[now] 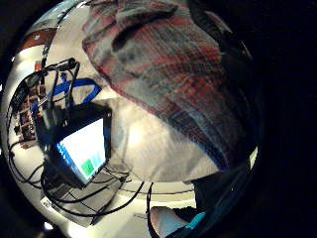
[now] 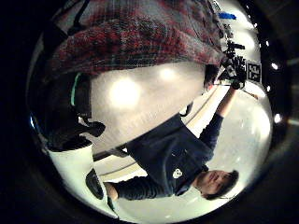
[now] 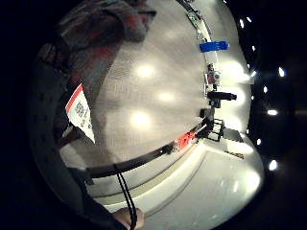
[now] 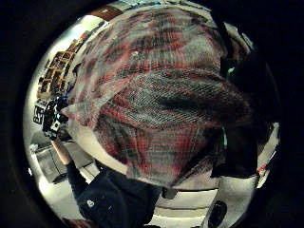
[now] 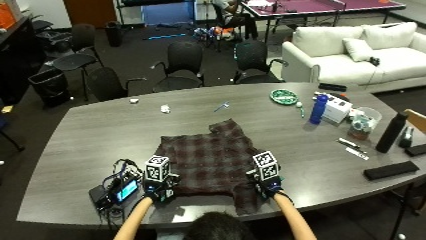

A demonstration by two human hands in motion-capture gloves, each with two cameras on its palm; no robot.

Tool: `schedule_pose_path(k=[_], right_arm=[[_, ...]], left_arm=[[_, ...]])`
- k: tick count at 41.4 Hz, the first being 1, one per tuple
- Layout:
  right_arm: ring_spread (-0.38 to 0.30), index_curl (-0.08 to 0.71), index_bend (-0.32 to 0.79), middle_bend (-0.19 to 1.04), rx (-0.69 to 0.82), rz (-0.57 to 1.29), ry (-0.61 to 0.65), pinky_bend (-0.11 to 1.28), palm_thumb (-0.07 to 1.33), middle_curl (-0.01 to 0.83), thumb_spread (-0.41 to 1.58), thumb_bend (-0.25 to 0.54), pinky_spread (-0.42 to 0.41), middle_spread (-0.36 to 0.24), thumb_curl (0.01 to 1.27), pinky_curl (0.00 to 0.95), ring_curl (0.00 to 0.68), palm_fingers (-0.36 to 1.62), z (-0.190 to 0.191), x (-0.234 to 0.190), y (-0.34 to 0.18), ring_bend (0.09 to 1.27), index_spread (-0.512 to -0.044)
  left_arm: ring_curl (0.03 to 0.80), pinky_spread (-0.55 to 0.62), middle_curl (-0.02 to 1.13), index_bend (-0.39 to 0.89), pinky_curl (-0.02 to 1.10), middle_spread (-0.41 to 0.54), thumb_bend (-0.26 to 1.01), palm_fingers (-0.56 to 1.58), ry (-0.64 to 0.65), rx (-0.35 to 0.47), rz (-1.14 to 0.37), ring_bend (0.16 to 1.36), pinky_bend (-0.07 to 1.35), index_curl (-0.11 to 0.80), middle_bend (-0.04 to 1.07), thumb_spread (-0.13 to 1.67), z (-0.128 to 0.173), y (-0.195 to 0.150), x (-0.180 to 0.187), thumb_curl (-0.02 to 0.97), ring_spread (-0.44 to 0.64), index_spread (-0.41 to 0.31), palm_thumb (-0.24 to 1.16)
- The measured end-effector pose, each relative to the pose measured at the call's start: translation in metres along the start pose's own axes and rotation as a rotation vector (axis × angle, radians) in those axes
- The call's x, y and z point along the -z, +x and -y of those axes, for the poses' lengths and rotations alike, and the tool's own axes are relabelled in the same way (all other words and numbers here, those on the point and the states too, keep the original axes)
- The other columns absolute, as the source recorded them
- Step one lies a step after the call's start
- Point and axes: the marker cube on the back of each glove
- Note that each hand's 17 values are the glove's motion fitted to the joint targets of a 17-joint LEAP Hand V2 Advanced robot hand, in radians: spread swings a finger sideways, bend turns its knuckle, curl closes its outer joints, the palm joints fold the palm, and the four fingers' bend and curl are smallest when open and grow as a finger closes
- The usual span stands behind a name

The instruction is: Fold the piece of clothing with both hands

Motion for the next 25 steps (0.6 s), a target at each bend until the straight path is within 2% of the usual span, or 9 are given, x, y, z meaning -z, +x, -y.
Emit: schedule_pose_path(k=[3,6,10,13,16,19,22,25], right_arm=[[-0.252,0.344,0.14,0.27,0.030,-0.016,0.021,0.46,0.98,0.465,1.00,-0.011,-0.318,-0.224,0.51,0.384,0.435,1.21,-0.004,-0.003,0.006,0.54,-0.274],[-0.253,0.344,0.14,0.27,0.057,-0.033,0.046,0.47,0.99,0.469,1.00,-0.011,-0.326,-0.223,0.51,0.385,0.435,1.21,-0.021,0.013,0.008,0.53,-0.272],[-0.255,0.343,0.13,0.28,0.081,-0.025,0.065,0.48,0.99,0.475,1.01,-0.014,-0.332,-0.222,0.51,0.386,0.436,1.21,-0.053,0.048,0.012,0.53,-0.270],[-0.255,0.344,0.14,0.28,0.083,-0.016,0.075,0.49,0.99,0.477,1.01,-0.018,-0.335,-0.220,0.51,0.386,0.437,1.21,-0.063,0.072,0.019,0.53,-0.271],[-0.256,0.343,0.13,0.28,0.063,0.000,0.096,0.49,0.98,0.480,0.99,-0.024,-0.336,-0.220,0.52,0.385,0.439,1.20,-0.059,0.105,0.027,0.53,-0.270],[-0.251,0.344,0.13,0.27,0.033,0.012,0.113,0.49,0.98,0.482,0.96,-0.026,-0.335,-0.214,0.52,0.384,0.441,1.20,-0.041,0.136,0.033,0.53,-0.268],[-0.251,0.344,0.14,0.27,-0.004,0.014,0.066,0.49,0.97,0.484,0.94,-0.025,-0.335,-0.214,0.53,0.383,0.442,1.20,-0.002,0.141,0.038,0.53,-0.266],[-0.252,0.344,0.14,0.27,-0.055,0.022,-0.032,0.49,0.97,0.487,0.93,-0.024,-0.335,-0.213,0.54,0.382,0.445,1.20,0.051,0.135,0.038,0.53,-0.266]], left_arm=[[0.333,-0.10,0.46,0.32,0.28,-0.218,-0.01,0.98,0.020,-0.118,-0.044,0.42,0.14,0.487,0.45,1.20,-0.001,0.001,-0.002,0.442,-0.20,-0.230,0.77],[0.339,-0.11,0.46,0.31,0.27,-0.223,-0.01,1.01,0.017,-0.209,-0.100,0.41,0.13,0.491,0.45,1.19,-0.011,0.005,0.000,0.445,-0.21,-0.235,0.77],[0.348,-0.12,0.47,0.30,0.27,-0.226,-0.01,1.04,0.062,-0.284,-0.138,0.40,0.12,0.498,0.45,1.17,-0.043,0.010,0.023,0.456,-0.22,-0.239,0.78],[0.354,-0.13,0.48,0.30,0.27,-0.225,-0.01,1.05,0.122,-0.302,-0.157,0.39,0.13,0.506,0.45,1.13,-0.059,0.010,0.046,0.481,-0.23,-0.239,0.80],[0.361,-0.13,0.50,0.29,0.27,-0.220,-0.01,1.06,0.212,-0.280,-0.173,0.38,0.12,0.514,0.46,1.06,-0.070,0.007,0.082,0.511,-0.23,-0.235,0.83],[0.368,-0.14,0.51,0.29,0.27,-0.220,-0.01,1.07,0.274,-0.216,-0.173,0.37,0.12,0.522,0.47,1.02,-0.062,-0.001,0.112,0.535,-0.23,-0.236,0.83],[0.373,-0.14,0.52,0.28,0.27,-0.221,-0.02,1.07,0.283,-0.137,-0.173,0.36,0.13,0.528,0.47,0.97,-0.036,-0.010,0.129,0.558,-0.23,-0.238,0.84],[0.377,-0.14,0.52,0.28,0.27,-0.221,-0.02,1.07,0.210,-0.020,-0.174,0.35,0.14,0.537,0.47,0.94,0.009,-0.020,0.133,0.576,-0.24,-0.238,0.83]])
